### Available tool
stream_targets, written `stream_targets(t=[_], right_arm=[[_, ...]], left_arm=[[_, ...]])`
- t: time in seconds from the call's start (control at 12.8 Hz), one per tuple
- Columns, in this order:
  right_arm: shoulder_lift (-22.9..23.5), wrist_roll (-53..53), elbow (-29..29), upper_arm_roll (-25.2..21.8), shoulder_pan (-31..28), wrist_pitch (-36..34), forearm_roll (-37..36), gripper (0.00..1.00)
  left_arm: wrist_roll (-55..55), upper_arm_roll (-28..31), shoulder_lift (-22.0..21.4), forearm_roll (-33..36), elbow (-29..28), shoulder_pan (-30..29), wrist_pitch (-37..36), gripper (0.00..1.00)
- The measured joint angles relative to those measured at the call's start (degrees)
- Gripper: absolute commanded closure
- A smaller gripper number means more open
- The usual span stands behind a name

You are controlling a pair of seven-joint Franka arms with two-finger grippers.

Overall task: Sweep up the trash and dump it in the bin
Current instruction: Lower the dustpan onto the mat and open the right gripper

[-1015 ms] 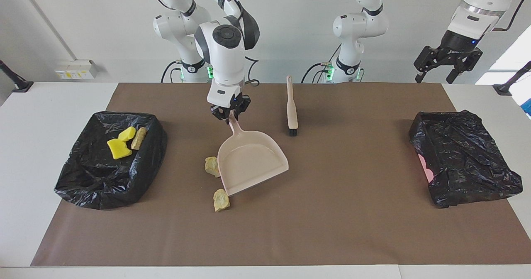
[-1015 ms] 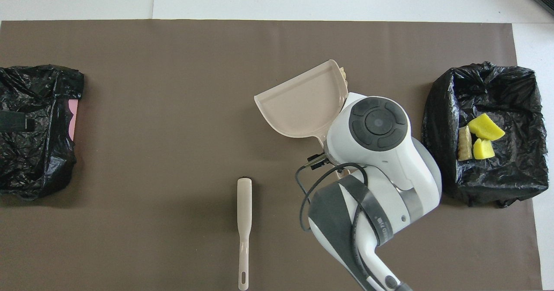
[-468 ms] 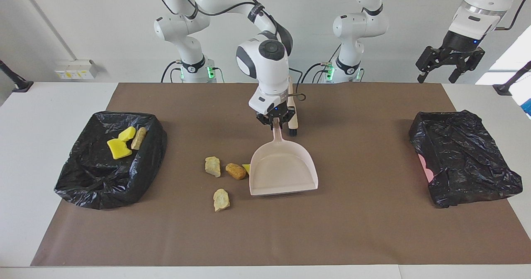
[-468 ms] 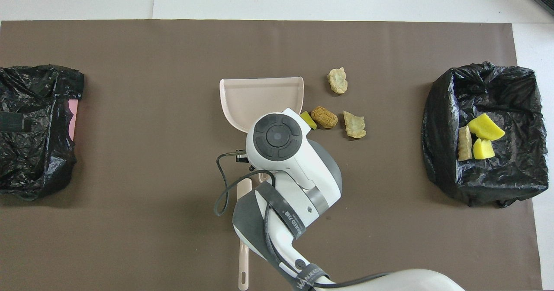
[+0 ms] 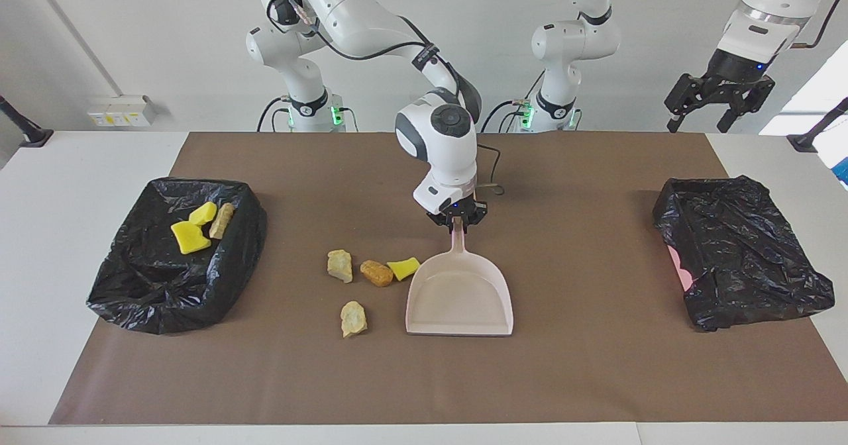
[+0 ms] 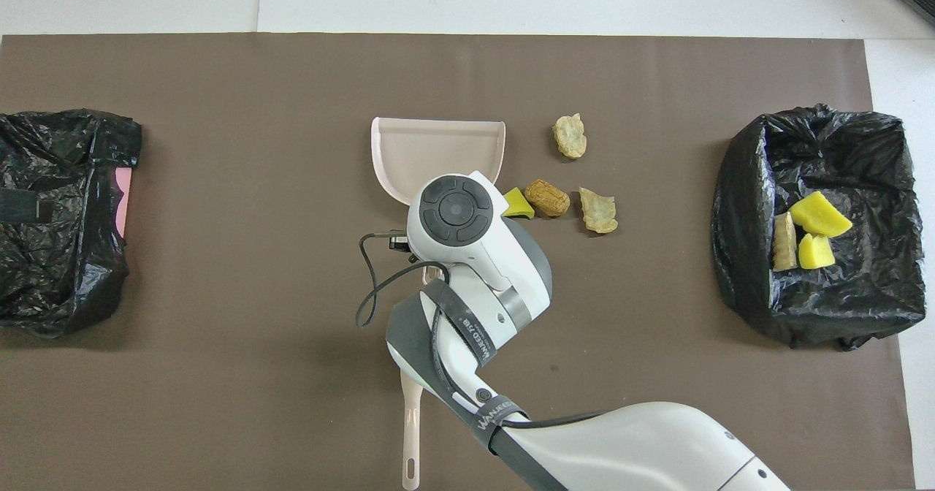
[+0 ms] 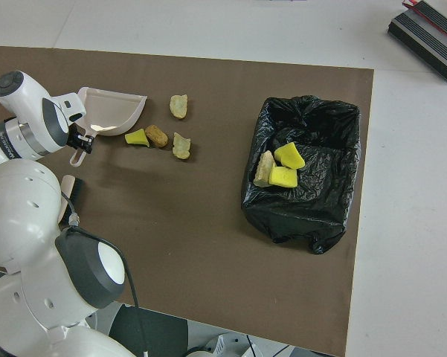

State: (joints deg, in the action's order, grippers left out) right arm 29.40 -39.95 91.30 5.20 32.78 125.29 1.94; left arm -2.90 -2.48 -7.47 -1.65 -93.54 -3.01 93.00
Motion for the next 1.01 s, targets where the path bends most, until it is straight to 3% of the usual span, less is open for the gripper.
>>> stream_targets(t=[0.23, 0.62, 1.01], right_arm=[[-0.03, -0.01, -0.13, 0.02, -0.09, -0.39, 0.0, 0.0], [-2.94, 0.01, -0.09, 1.99, 0.54, -8.76, 3.19, 0.0], [-9.65, -5.31, 9.37, 3.24, 5.95, -9.39, 6.42, 0.0]], left_arm=[[0.0, 0.0, 0.0, 0.0, -0.01, 0.0, -0.08, 0.0], [0.0, -0.07, 0.0, 0.0, -0.02, 0.0, -0.32, 0.0], [0.0, -0.15, -0.02, 0.0, -0.04, 0.0, -0.34, 0.0]])
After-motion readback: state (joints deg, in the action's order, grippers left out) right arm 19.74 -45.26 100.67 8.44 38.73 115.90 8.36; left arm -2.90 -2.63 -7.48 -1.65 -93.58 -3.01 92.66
